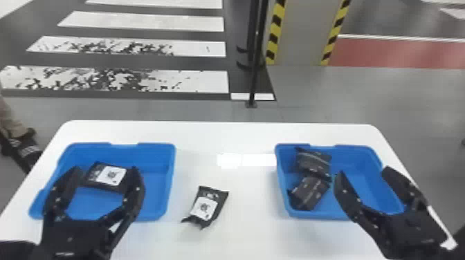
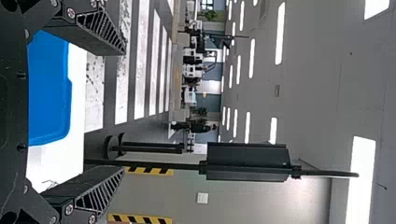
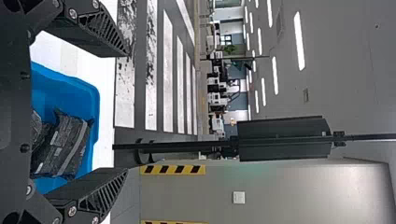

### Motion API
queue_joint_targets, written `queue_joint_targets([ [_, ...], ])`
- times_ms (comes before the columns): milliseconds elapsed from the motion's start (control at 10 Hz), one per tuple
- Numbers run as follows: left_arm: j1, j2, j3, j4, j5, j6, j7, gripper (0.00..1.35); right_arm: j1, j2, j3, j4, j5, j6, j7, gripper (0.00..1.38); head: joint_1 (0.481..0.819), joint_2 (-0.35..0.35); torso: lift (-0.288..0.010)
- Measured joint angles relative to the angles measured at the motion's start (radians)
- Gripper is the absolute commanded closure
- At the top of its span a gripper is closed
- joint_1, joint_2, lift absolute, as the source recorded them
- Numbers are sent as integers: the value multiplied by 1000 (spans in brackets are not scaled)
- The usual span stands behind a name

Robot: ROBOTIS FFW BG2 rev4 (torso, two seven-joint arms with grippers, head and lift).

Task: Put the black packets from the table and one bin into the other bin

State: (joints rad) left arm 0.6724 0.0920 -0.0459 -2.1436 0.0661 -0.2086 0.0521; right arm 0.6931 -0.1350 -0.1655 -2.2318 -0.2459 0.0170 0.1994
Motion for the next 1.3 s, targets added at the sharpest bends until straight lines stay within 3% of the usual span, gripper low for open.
queue_joint_targets([
  [700,0,0,-2,5,0,0,0,157,-18,-8,26,14,-1,-4,2,150,695,-53,-110],
  [900,-2,1,-4,5,0,2,-1,157,-105,-30,70,79,1,30,104,150,695,-8,-110],
  [1100,-5,2,-8,7,0,2,-2,157,-253,-45,94,138,78,219,246,145,695,32,-110],
  [1300,-10,3,-13,9,0,0,-2,157,-387,-79,190,202,105,342,292,145,695,83,-110],
])
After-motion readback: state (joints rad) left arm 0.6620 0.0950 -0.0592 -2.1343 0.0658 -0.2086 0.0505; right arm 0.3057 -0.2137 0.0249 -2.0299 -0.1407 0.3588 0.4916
